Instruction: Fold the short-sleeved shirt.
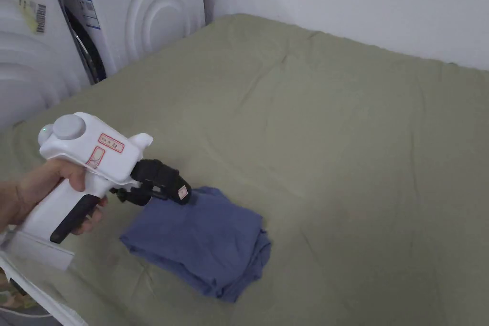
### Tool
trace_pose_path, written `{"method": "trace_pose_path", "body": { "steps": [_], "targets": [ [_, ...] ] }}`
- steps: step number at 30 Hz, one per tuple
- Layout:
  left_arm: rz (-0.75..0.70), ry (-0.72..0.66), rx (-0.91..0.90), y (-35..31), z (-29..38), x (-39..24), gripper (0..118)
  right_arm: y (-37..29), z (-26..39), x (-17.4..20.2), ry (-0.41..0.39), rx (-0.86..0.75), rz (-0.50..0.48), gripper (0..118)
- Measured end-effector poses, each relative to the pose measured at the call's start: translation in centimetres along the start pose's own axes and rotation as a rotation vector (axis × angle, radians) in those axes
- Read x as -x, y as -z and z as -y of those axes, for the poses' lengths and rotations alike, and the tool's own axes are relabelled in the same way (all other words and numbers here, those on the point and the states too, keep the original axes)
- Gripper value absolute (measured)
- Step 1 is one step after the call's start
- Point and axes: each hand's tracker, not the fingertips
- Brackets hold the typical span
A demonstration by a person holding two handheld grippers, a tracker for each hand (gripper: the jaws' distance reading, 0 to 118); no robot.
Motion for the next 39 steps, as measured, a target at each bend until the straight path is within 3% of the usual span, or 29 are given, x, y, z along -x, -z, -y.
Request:
{"method": "trace_pose_path", "body": {
  "steps": [1, 3, 5, 8, 9, 11, 12, 14, 16, 19, 21, 25, 27, 30, 39],
  "targets": [
    [0.037, -0.023, -0.056, -0.1, 0.6, 0.5, 116, -0.1, 0.0, 0.1, -0.004, -0.001, -0.001, 2],
    [-0.061, -0.054, -0.151, -1.4, 0.8, -0.4, 118, -0.6, -0.2, 0.4, -0.018, -0.015, -0.008, 2],
    [-0.061, -0.029, -0.174, -2.5, 1.9, -2.1, 118, -1.3, -0.2, 0.7, -0.03, -0.042, -0.015, 2],
    [-0.082, -0.007, -0.255, -3.0, 3.2, -8.2, 114, -2.7, -0.2, 1.7, -0.064, -0.096, -0.017, 2],
    [-0.085, 0.014, -0.293, -3.2, 4.0, -10.1, 101, -3.3, -0.2, 2.2, -0.094, -0.124, 0.01, 2],
    [-0.109, 0.059, -0.396, -2.3, 5.9, -15.5, 0, -5.1, -0.3, 2.8, -0.156, -0.187, 0.071, 2],
    [-0.172, 0.086, -0.472, -1.7, 7.0, -18.0, 0, -5.9, -0.3, 3.5, -0.197, -0.242, 0.157, 2],
    [-0.038, 0.12, -0.475, -0.1, 8.5, -23.4, 0, -7.2, -0.4, 5.4, -0.286, -0.329, 0.293, 2],
    [-0.045, 0.182, -0.494, 1.9, 10.3, -30.0, 0, -8.5, -0.5, 7.5, -0.36, -0.41, 0.395, 2],
    [-0.166, 0.34, -0.657, 4.8, 13.3, -39.1, 0, -10.5, -0.1, 9.8, -0.469, -0.543, 0.461, 2],
    [-0.083, 0.291, -0.757, 6.1, 15.0, -43.4, 0, -11.3, 0.7, 11.3, -0.552, -0.633, 0.531, 2],
    [-0.192, 0.361, -0.93, 6.9, 18.8, -51.9, 0, -12.8, 2.4, 13.9, -0.664, -0.739, 0.622, 2],
    [-0.185, 0.451, -0.971, 6.6, 19.4, -54.4, 0, -13.5, 3.1, 14.9, -0.68, -0.783, 0.69, 2],
    [-0.25, 0.527, -1.032, 5.9, 20.1, -56.6, 0, -14.9, 3.7, 15.7, -0.695, -0.807, 0.672, 2],
    [-0.286, 0.545, -1.092, 3.9, 21.8, -57.3, 0, -17.0, 3.5, 17.4, -0.703, -0.899, 0.679, 2]
  ]
}}
